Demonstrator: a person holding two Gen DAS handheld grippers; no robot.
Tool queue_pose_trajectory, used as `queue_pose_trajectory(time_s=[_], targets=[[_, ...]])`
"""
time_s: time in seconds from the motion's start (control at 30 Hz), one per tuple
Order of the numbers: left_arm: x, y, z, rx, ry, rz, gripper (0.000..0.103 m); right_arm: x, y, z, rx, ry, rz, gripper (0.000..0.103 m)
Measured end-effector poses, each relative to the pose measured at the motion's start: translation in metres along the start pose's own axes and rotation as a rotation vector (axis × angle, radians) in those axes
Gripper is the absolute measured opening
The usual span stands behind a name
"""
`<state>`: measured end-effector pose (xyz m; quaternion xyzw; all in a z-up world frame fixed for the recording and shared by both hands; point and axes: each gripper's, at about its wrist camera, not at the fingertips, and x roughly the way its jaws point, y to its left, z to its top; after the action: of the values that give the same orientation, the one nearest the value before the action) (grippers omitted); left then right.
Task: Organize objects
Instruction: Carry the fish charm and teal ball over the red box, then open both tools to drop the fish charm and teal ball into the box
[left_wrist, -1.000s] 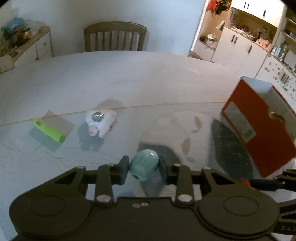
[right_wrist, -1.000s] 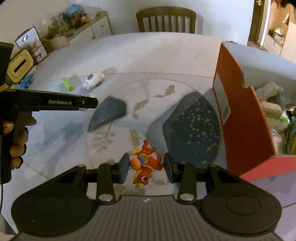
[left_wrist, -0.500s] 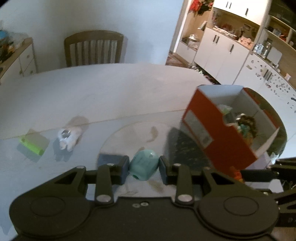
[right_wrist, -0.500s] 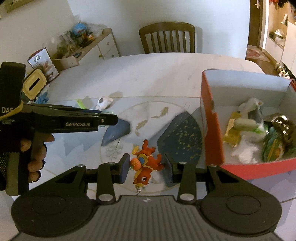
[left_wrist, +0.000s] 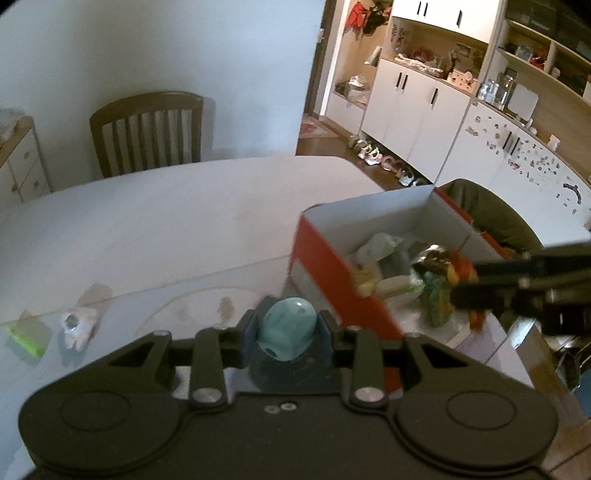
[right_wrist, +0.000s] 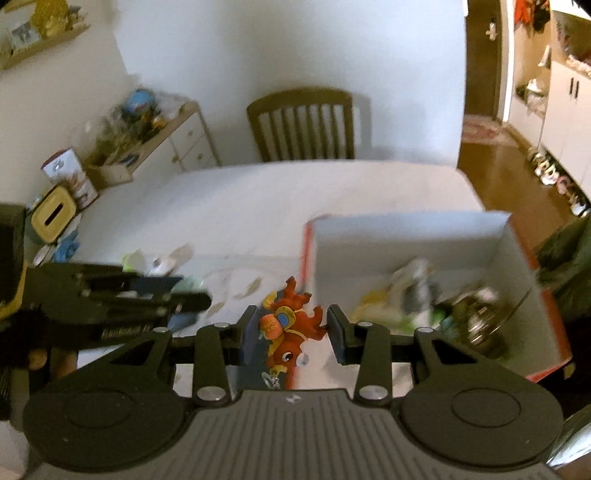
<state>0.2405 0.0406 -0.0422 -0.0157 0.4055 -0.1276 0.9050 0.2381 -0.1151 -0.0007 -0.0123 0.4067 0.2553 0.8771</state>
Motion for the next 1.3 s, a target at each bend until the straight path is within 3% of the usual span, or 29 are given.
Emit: queue_pose_trajectory(time_s=[0.27,0.63,1.3], targets=[[0.025,-0.052,0.018,0.035,0.010,-0.010,0.033,-0.001,-0.059,0.018,-0.002,-0.029,-0.052,0.039],[0.074,-0.100,0.022,0.062,0.097,-0.019,0.033,0.035,-0.125,0.009,0.009,0.042,-0.094,0.039],[0.168,-0.154,0.023,0.123,0.308,-0.018,0.033,0.093,-0.176,-0.006,-0.005,0.161,-0.090,0.039]])
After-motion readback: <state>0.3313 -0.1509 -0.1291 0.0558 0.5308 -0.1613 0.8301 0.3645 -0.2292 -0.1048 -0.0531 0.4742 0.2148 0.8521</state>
